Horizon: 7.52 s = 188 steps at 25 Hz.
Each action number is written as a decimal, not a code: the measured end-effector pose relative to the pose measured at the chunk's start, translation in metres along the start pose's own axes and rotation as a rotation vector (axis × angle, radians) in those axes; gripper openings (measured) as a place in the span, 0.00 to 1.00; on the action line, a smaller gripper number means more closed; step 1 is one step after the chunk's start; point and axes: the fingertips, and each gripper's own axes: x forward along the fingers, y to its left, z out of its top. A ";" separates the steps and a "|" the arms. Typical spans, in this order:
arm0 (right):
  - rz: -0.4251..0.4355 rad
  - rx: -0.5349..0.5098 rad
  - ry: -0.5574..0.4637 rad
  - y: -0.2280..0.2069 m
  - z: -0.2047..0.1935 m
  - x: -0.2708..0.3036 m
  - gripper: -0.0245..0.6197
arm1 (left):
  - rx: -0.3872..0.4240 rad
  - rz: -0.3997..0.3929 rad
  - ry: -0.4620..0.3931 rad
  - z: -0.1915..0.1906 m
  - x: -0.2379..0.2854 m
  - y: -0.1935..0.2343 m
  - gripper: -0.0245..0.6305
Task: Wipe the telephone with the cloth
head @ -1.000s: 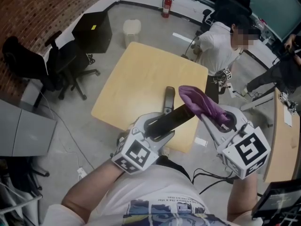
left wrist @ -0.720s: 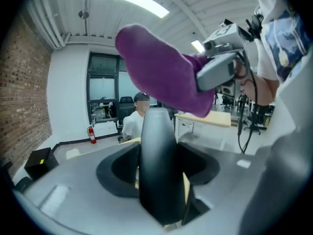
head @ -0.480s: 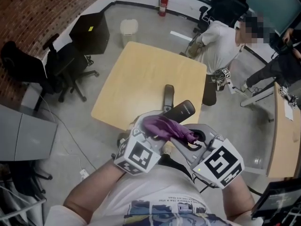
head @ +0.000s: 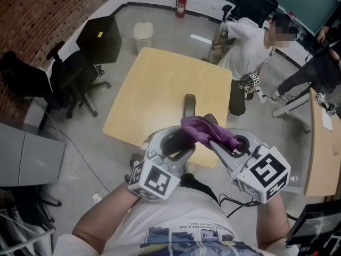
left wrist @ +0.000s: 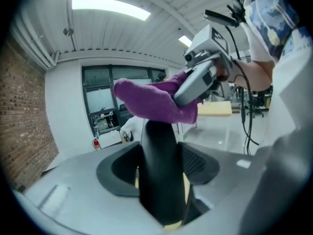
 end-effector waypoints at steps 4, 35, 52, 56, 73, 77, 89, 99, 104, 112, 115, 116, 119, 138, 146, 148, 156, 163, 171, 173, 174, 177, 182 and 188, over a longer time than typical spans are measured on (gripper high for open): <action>-0.062 0.029 -0.040 -0.019 0.003 -0.006 0.17 | -0.020 -0.011 0.015 -0.005 -0.002 0.002 0.43; -0.118 0.305 -0.285 -0.060 -0.009 0.003 0.17 | -0.879 -0.279 -0.236 0.005 0.004 0.033 0.43; 0.069 0.205 -0.184 -0.011 -0.029 0.034 0.17 | -0.956 -0.226 -0.225 0.000 0.026 0.061 0.43; 0.091 0.223 -0.186 -0.005 -0.040 0.034 0.17 | -0.955 -0.220 -0.242 0.003 0.035 0.063 0.43; 0.041 0.259 -0.130 -0.040 -0.064 0.026 0.17 | -0.985 -0.215 -0.290 0.011 0.035 0.071 0.43; -0.049 0.334 -0.241 -0.082 -0.042 0.014 0.17 | -0.995 -0.237 -0.299 0.015 0.039 0.059 0.43; 0.128 0.318 -0.221 -0.040 -0.027 0.040 0.17 | -1.079 -0.238 -0.368 0.026 0.033 0.065 0.43; 0.261 0.237 -0.133 -0.006 -0.061 0.035 0.17 | -1.117 -0.230 -0.413 0.034 0.038 0.068 0.43; 0.309 0.233 -0.096 -0.002 -0.080 0.026 0.17 | -1.131 -0.202 -0.414 0.033 0.045 0.069 0.43; 0.274 0.263 -0.060 -0.021 -0.109 0.017 0.17 | -1.106 -0.072 -0.358 0.014 0.054 0.083 0.43; 0.223 0.288 -0.095 -0.041 -0.112 0.011 0.17 | -1.095 0.005 -0.308 -0.002 0.058 0.086 0.43; 0.203 0.294 -0.103 -0.048 -0.115 0.008 0.17 | -1.096 0.030 -0.291 -0.008 0.061 0.084 0.43; 0.152 0.309 -0.114 -0.067 -0.122 0.001 0.17 | -1.098 0.088 -0.233 -0.026 0.072 0.081 0.43; 0.097 0.350 -0.143 -0.109 -0.132 -0.009 0.17 | -0.971 0.332 0.101 -0.123 0.133 0.085 0.43; 0.115 0.379 -0.139 -0.109 -0.130 -0.002 0.17 | -0.939 0.423 0.274 -0.172 0.144 0.093 0.43; 0.119 0.382 -0.136 -0.110 -0.130 -0.003 0.17 | -0.934 0.435 0.304 -0.182 0.146 0.094 0.43; 0.108 0.400 -0.116 -0.117 -0.139 -0.007 0.17 | -0.879 0.475 0.399 -0.209 0.157 0.095 0.43; 0.113 0.422 -0.109 -0.120 -0.150 -0.012 0.17 | -0.841 0.476 0.448 -0.217 0.166 0.086 0.43; 0.122 0.425 -0.105 -0.119 -0.149 -0.010 0.17 | -0.797 0.474 0.505 -0.226 0.173 0.082 0.43; 0.118 0.426 -0.101 -0.121 -0.151 -0.011 0.17 | -0.790 0.472 0.515 -0.227 0.177 0.077 0.43; 0.119 0.426 -0.104 -0.121 -0.151 -0.009 0.17 | -0.779 0.475 0.519 -0.228 0.176 0.079 0.43; 0.131 0.428 -0.111 -0.120 -0.145 -0.004 0.17 | -0.770 0.483 0.530 -0.225 0.172 0.087 0.44; 0.132 0.427 -0.117 -0.122 -0.151 -0.008 0.17 | -0.782 0.497 0.534 -0.231 0.175 0.081 0.51; 0.135 0.428 -0.117 -0.122 -0.154 -0.008 0.17 | -0.780 0.484 0.521 -0.229 0.171 0.079 0.59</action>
